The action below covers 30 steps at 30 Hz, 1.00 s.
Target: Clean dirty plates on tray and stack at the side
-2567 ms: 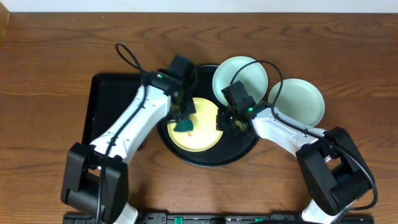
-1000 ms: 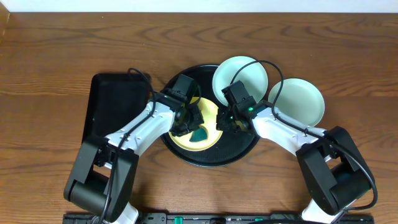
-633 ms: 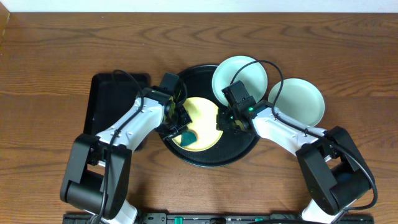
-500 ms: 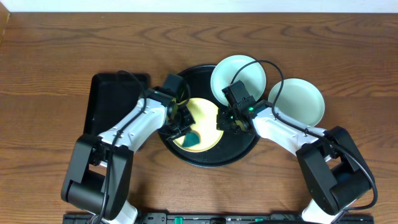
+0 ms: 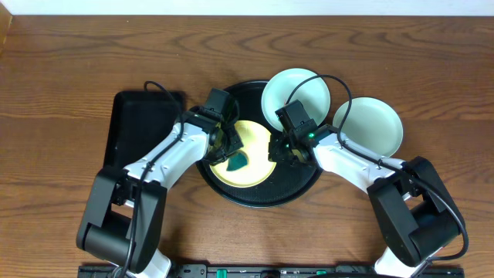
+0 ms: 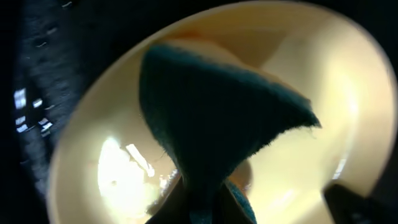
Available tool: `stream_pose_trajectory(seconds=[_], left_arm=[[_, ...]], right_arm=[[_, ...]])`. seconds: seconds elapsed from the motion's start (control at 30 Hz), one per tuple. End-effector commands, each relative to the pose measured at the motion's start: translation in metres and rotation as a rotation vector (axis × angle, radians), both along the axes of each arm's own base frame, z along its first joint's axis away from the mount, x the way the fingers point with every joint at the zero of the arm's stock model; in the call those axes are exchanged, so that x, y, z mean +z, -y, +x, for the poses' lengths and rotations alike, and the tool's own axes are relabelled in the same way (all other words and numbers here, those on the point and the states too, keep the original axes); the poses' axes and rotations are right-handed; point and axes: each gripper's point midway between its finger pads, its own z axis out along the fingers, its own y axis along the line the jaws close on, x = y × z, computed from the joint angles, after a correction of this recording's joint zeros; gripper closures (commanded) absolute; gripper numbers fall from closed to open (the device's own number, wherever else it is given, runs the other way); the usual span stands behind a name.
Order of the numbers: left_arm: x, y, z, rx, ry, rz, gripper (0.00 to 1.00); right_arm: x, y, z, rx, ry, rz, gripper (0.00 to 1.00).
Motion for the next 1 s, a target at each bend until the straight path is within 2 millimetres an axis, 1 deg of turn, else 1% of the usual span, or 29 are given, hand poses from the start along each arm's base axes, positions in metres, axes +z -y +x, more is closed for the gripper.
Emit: stream_pose_trajectory(seconds=[0.0,0.07,0.13,0.17,0.23,0.33,0.4,0.47,0.5,0.6,0.7,0.73,0.77,0.9,0.97], left_arm=[[-0.006,0.001,-0.021,-0.031,-0.097,-0.035,0.93],[-0.001,0.019,-0.033,-0.073,-0.148,-0.135,0.93],[0.004,0.032,-0.04,-0.107,-0.168,-0.201,0.93],[0.005,0.035,-0.041,-0.115,-0.172,-0.213,0.92],[0.005,0.04,-0.039,-0.131,-0.153,-0.214,0.93],[0.008,0.048,-0.018,-0.203,-0.032,-0.225,0.93],[0.006,0.042,-0.003,-0.232,0.05,-0.162,0.92],[0.001,0.026,0.007,-0.212,0.089,-0.06,0.93],[-0.001,0.018,0.01,-0.199,0.101,-0.01,0.93],[-0.003,0.009,0.011,-0.185,0.098,0.029,0.93],[-0.005,0.002,0.003,-0.155,0.05,0.038,0.93],[-0.006,0.0,-0.004,-0.134,0.014,0.034,0.93],[-0.007,0.002,-0.016,-0.13,-0.038,0.012,0.92],[-0.002,0.021,-0.044,-0.158,-0.157,-0.112,0.93],[0.0,0.03,-0.048,-0.172,-0.174,-0.157,0.92]], right_arm=[[-0.007,0.005,0.0,-0.008,-0.014,-0.012,0.99],[-0.007,0.005,0.001,-0.006,-0.012,-0.012,0.99],[-0.007,0.005,0.001,-0.006,-0.011,-0.011,0.99],[-0.007,0.004,0.001,-0.006,-0.011,-0.011,0.99],[-0.007,0.004,0.001,-0.005,-0.012,-0.008,0.99],[-0.006,0.004,0.001,-0.005,-0.012,-0.007,0.99],[-0.006,0.003,0.0,-0.004,-0.013,-0.005,0.99],[-0.006,0.003,0.0,-0.004,-0.013,-0.005,0.99],[-0.006,0.003,0.0,-0.004,-0.013,-0.005,0.99],[-0.006,0.003,0.0,-0.003,-0.013,-0.005,0.99],[-0.006,0.003,0.0,0.0,-0.012,-0.006,0.99],[-0.006,0.003,0.0,0.001,-0.011,-0.006,0.99],[-0.006,0.003,0.0,0.003,-0.01,-0.006,0.99],[-0.006,0.003,0.0,0.003,-0.011,-0.006,0.99],[-0.006,0.003,0.001,0.003,-0.008,-0.005,0.99]])
